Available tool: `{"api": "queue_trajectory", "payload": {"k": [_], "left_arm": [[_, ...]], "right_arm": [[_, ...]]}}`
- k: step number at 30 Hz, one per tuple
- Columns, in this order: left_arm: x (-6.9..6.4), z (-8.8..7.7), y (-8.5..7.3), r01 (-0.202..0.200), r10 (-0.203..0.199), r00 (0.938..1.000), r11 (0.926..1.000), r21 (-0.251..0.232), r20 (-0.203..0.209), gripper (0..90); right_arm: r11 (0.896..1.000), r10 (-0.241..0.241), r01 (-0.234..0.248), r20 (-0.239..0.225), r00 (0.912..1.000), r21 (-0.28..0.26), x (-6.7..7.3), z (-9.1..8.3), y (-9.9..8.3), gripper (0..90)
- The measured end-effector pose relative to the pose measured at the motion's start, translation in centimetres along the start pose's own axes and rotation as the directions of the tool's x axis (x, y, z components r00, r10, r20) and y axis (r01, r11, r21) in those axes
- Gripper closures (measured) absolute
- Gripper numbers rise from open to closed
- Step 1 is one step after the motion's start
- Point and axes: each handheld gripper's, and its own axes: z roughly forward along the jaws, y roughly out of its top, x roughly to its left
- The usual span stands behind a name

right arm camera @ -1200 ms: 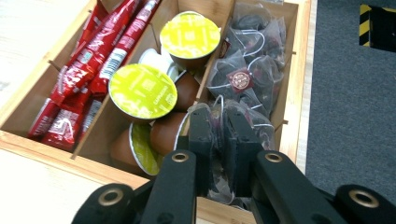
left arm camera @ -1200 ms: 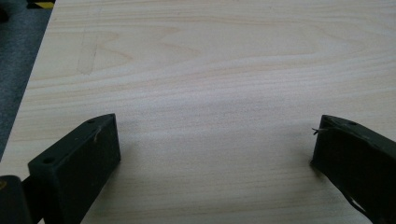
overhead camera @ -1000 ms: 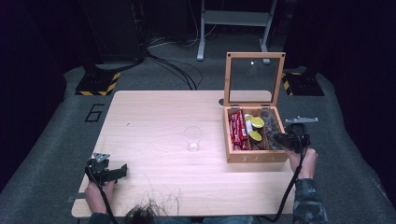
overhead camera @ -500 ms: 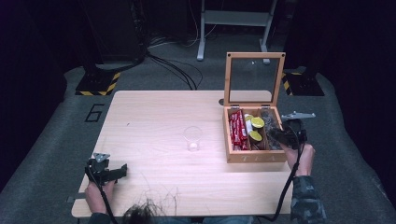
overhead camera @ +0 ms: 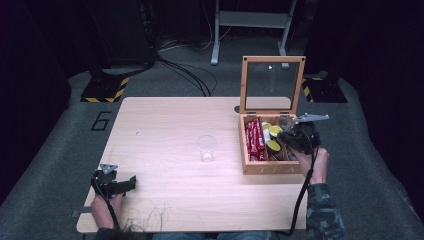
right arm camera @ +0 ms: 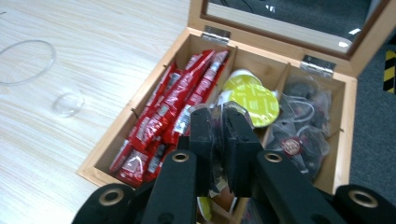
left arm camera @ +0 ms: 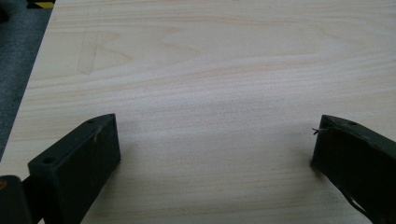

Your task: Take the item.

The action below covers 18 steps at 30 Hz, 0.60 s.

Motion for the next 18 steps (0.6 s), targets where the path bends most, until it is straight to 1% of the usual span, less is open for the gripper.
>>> {"api": "queue_trajectory", "payload": {"k": [3,4,7,9,11,13,14,16,18], "left_arm": [[0.0,0.0,0.0,0.0,0.0,1.0,1.0,0.0,0.0,0.5],[0.0,0.0,0.0,0.0,0.0,1.0,1.0,0.0,0.0,0.5],[0.0,0.0,0.0,0.0,0.0,1.0,1.0,0.0,0.0,0.5],[0.0,0.0,0.0,-0.005,0.005,1.0,1.0,0.001,-0.001,0.5],[0.0,0.0,0.0,0.0,0.0,1.0,1.0,0.0,0.0,0.5],[0.0,0.0,0.0,0.0,0.0,1.0,1.0,0.0,0.0,0.5],[0.0,0.0,0.0,0.0,0.0,1.0,1.0,0.0,0.0,0.5],[0.0,0.0,0.0,0.0,0.0,1.0,1.0,0.0,0.0,0.5],[0.0,0.0,0.0,0.0,0.0,1.0,1.0,0.0,0.0,0.5]], "right_arm": [[1.0,-0.001,0.001,-0.015,0.9999,-0.005,0.6,0.2,0.5,82.9],[1.0,-0.017,0.017,-0.02,0.9997,-0.005,0.9,0.2,0.7,83.0],[1.0,-0.018,0.018,-0.031,0.9994,-0.01,1.2,0.3,1.1,83.0],[0.999,-0.031,0.031,-0.038,0.9988,-0.014,1.4,0.4,1.3,83.0],[0.999,-0.038,0.037,-0.045,0.9983,-0.014,1.7,0.4,1.5,83.0],[0.999,-0.036,0.035,-0.055,0.9979,-0.021,2.1,0.5,1.8,83.0],[0.999,-0.048,0.047,-0.06,0.997,-0.021,2.2,0.5,1.9,83.0],[0.998,-0.054,0.053,-0.07,0.996,-0.022,2.6,0.6,2.1,83.0],[0.999,-0.049,0.047,-0.08,0.9956,-0.025,3.0,0.8,2.3,83.0]]}}
